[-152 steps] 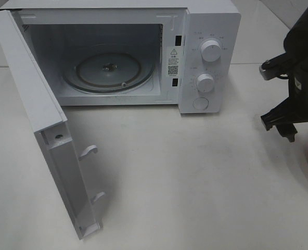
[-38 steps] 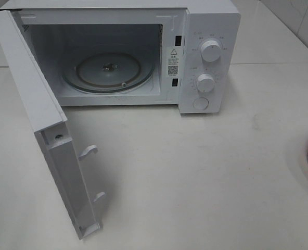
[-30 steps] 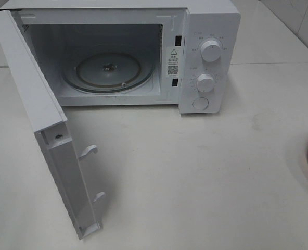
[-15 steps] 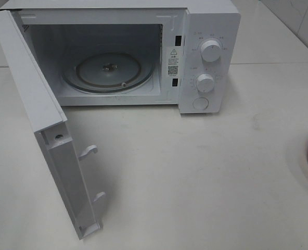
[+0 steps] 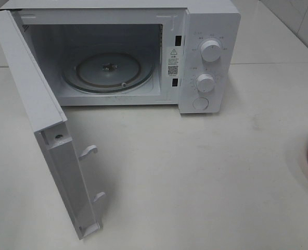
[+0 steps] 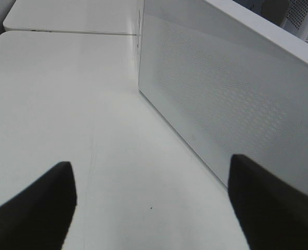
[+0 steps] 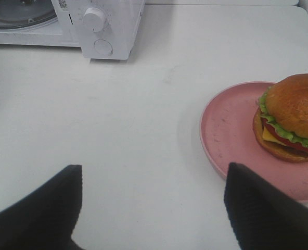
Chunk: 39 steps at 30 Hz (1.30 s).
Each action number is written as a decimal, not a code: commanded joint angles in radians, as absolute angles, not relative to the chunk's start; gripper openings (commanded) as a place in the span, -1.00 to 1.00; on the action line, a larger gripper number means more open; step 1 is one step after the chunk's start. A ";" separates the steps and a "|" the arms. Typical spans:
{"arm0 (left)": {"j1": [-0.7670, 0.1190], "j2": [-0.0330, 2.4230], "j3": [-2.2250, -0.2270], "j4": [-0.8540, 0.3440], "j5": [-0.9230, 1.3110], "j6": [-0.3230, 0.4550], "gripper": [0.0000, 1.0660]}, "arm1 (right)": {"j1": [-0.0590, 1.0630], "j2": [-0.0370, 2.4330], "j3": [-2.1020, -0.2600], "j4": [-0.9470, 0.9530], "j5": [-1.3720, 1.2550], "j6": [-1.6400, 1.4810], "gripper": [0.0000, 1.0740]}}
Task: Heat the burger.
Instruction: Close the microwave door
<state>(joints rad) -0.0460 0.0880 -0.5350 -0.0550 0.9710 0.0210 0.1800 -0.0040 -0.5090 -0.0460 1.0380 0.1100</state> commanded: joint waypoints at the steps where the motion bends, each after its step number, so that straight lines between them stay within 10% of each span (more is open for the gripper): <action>1: -0.044 0.128 -0.541 -0.053 0.909 0.017 0.17 | 0.177 -0.031 -0.509 -0.046 1.039 0.111 0.38; 6: -0.044 0.237 -0.541 -0.055 0.838 0.017 -0.35 | 0.177 -0.031 -0.509 -0.046 1.039 0.111 0.38; 8: -0.044 0.335 -0.541 -0.053 0.784 0.018 -0.97 | 0.177 -0.031 -0.509 -0.046 1.039 0.111 0.38; 39: -0.044 0.963 -0.154 0.154 -0.499 0.007 -1.00 | 0.177 -0.031 -0.509 -0.046 1.038 0.111 0.38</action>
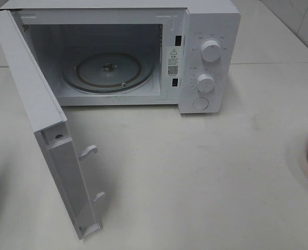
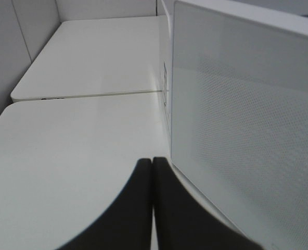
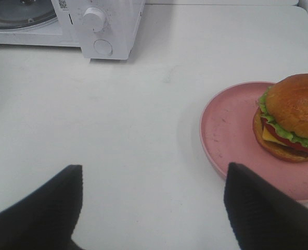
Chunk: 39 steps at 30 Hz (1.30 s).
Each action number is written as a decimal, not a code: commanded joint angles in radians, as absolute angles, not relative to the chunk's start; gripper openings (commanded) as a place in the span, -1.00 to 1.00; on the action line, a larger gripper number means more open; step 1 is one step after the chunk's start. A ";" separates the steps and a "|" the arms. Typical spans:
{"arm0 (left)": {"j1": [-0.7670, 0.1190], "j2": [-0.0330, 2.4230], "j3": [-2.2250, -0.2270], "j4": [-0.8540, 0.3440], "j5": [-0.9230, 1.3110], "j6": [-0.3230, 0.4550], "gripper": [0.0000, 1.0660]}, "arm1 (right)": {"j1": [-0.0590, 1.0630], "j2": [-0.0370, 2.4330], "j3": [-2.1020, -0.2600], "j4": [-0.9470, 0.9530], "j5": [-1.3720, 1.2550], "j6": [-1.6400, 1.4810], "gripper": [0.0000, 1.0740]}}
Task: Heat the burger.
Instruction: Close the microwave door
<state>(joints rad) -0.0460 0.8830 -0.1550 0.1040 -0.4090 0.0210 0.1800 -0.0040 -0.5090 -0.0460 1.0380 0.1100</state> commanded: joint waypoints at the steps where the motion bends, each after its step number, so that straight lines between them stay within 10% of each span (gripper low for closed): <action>1: -0.044 1.025 -0.157 0.174 -0.553 -0.022 -1.00 | 0.177 -0.031 -0.509 -0.046 1.038 0.111 0.38; 15: -0.054 1.324 -0.235 0.405 -0.846 -0.254 -1.00 | 0.177 -0.031 -0.509 -0.046 1.038 0.111 0.38; 39: -0.410 1.540 -0.438 -0.041 -0.796 -0.025 -1.00 | 0.177 -0.031 -0.509 -0.046 1.038 0.112 0.38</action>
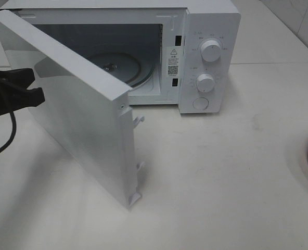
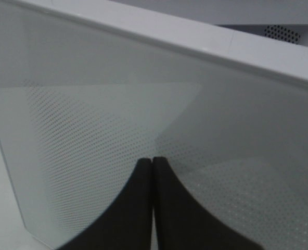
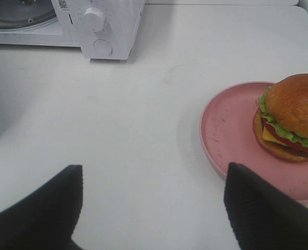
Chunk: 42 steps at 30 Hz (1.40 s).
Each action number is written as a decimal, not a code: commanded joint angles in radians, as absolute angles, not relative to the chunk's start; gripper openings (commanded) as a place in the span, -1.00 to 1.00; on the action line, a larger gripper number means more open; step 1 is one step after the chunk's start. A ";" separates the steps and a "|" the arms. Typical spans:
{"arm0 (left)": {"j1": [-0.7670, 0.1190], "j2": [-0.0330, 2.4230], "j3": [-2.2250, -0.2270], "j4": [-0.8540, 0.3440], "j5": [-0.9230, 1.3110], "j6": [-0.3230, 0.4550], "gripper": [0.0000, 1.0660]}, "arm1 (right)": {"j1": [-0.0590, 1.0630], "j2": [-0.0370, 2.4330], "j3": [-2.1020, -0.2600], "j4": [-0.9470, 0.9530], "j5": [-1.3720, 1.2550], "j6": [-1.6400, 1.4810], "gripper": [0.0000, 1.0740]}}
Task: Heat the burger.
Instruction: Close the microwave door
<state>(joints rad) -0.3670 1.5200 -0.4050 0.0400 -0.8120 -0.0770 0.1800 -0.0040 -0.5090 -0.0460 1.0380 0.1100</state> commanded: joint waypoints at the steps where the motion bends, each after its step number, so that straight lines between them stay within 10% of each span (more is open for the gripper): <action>1: -0.428 1.551 -0.450 -0.073 -0.793 0.000 -1.00 | 0.177 -0.031 -0.509 -0.046 1.038 0.112 0.38; 19: -0.659 1.756 -0.718 -0.555 -0.759 0.289 -1.00 | 0.177 -0.031 -0.509 -0.046 1.038 0.111 0.38; 42: -0.666 1.931 -1.057 -0.810 -0.675 0.454 -1.00 | 0.177 -0.031 -0.509 -0.046 1.038 0.111 0.38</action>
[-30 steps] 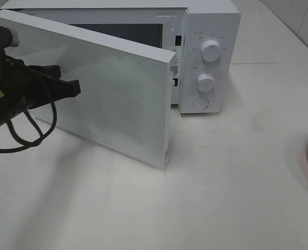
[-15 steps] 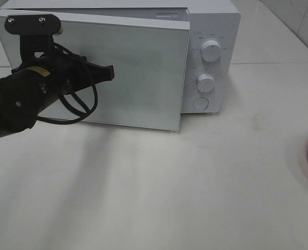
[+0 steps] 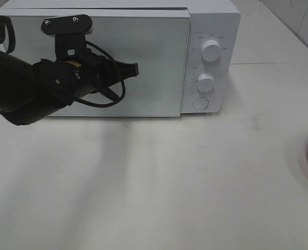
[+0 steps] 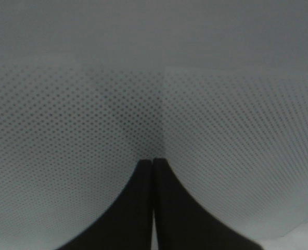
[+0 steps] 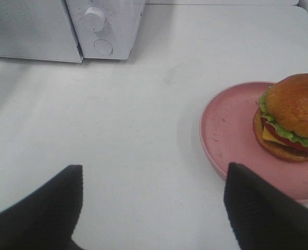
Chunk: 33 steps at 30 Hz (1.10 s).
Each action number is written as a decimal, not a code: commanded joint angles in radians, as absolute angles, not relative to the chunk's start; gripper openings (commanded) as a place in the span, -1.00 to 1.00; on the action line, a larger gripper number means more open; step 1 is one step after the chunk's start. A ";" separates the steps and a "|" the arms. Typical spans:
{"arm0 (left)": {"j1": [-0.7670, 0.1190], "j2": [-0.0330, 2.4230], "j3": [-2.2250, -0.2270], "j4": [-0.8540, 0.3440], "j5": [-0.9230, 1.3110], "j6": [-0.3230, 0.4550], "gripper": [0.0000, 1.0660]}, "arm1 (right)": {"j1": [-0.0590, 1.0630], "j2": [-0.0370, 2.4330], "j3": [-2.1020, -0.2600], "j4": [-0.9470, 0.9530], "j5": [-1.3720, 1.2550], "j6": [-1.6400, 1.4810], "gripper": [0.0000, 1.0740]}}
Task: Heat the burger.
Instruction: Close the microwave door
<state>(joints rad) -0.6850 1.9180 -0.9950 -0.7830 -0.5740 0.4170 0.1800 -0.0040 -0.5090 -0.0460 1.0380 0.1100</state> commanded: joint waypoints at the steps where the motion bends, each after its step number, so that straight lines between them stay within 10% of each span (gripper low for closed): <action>1: -0.666 1.931 -1.057 -0.810 -0.675 0.454 -1.00 | 0.177 -0.031 -0.509 -0.046 1.038 0.111 0.38; 33: -0.666 1.960 -1.205 -0.850 -0.421 0.554 -1.00 | 0.177 -0.031 -0.509 -0.046 1.038 0.111 0.38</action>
